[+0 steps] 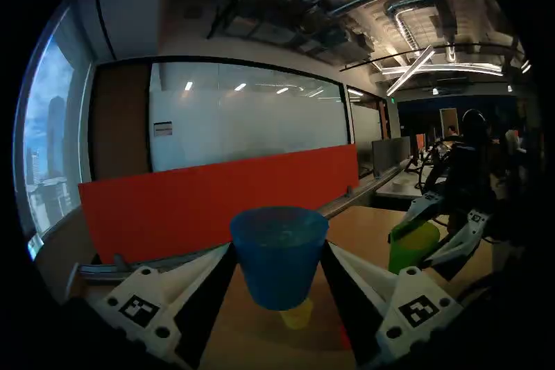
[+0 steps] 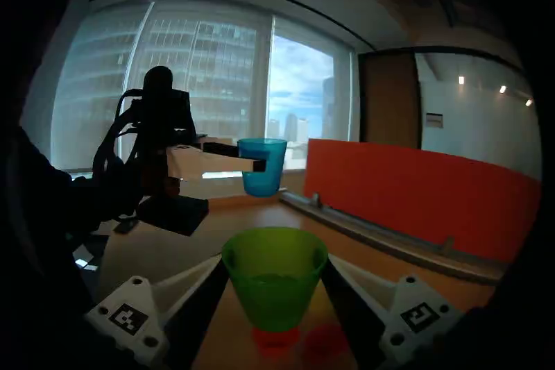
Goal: Pour water
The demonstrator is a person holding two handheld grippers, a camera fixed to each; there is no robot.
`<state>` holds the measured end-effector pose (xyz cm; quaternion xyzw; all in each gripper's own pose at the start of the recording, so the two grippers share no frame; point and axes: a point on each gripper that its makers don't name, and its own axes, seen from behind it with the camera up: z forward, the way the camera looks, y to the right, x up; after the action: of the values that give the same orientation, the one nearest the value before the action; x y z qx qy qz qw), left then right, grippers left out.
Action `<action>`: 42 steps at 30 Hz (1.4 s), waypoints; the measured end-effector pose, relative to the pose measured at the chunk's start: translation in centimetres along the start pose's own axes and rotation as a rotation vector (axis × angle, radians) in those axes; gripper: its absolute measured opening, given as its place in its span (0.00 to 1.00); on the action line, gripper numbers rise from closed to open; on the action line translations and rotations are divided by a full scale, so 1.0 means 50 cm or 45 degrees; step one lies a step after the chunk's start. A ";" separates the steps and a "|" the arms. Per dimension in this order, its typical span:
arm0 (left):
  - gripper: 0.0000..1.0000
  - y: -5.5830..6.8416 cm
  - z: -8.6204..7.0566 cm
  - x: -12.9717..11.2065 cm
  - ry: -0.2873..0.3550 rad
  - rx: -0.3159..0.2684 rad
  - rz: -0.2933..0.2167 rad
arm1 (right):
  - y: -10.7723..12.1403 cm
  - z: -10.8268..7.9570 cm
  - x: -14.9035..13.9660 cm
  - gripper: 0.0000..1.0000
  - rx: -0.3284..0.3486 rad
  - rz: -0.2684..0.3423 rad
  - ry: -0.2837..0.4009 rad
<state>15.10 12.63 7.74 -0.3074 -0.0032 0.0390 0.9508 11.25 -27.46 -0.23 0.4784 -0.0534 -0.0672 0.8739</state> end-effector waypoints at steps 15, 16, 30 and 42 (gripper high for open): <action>0.83 0.013 -0.026 -0.103 -0.071 0.006 -0.047 | 0.034 -0.053 -0.060 0.91 -0.058 0.012 -0.102; 0.83 0.013 -0.026 -0.110 -0.078 0.006 -0.047 | 0.037 -0.056 -0.064 0.91 -0.062 0.015 -0.108; 0.83 0.027 -0.022 -0.206 -0.187 -0.029 -0.038 | 0.058 -0.083 -0.115 0.91 -0.090 0.036 -0.179; 0.83 0.047 0.003 -0.326 -0.359 -0.081 -0.046 | 0.077 -0.099 -0.143 0.91 -0.116 0.046 -0.227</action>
<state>-1.34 13.37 6.80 -0.3289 -0.1436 0.0645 0.9311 5.21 -20.11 0.16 0.4294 -0.1363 -0.0962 0.8876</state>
